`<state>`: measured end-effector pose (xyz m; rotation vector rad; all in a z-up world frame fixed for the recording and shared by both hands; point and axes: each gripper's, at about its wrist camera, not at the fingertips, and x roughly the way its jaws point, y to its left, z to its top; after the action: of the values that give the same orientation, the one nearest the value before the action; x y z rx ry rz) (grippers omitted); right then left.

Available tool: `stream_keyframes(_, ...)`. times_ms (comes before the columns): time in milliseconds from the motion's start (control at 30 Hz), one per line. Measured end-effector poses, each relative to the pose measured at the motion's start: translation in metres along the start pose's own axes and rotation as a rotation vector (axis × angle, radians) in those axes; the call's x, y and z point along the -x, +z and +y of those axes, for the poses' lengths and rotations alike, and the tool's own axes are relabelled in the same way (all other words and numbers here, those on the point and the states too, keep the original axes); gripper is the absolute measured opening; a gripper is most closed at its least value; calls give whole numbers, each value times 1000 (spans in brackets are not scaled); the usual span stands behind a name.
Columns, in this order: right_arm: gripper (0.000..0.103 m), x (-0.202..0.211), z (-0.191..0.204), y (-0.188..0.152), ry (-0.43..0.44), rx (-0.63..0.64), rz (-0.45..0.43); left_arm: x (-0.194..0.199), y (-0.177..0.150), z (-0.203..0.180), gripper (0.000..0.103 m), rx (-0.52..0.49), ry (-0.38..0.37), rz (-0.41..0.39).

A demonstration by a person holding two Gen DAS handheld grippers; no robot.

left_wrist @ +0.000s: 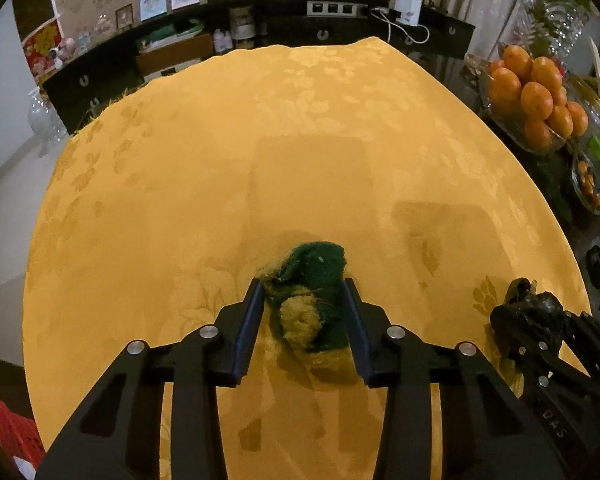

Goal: Collect trash
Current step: 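Carry the green sponge in the left tool while the right tool carries the black bag to the basket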

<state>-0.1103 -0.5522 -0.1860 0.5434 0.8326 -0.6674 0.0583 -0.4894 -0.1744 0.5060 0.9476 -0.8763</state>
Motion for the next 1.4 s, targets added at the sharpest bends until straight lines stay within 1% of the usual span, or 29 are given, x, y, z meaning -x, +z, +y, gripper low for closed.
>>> stream_keyframes(200,36,-2,1,0,1,10,-1,7,-5,2,33,4,-2,-11)
stream_keyframes(467,36,0,14,-2,11,54,-13,41,-20,18,33,30,9,-44)
stream_keyframes(600,36,2,24,-5,18,91,-23,61,-36,27,33,33,45,-58)
stream_keyframes(867,36,4,42,-14,15,159,-24,104,-71,53,33,72,99,-71)
stream_keyframes(1100,36,8,55,-26,14,208,-20,139,-91,74,33,108,133,-96)
stream_keyframes(1267,36,24,71,-36,23,272,-48,159,-104,82,33,109,175,-125)
stream_keyframes(1400,36,39,82,-42,38,320,-70,171,-116,92,33,122,188,-136)
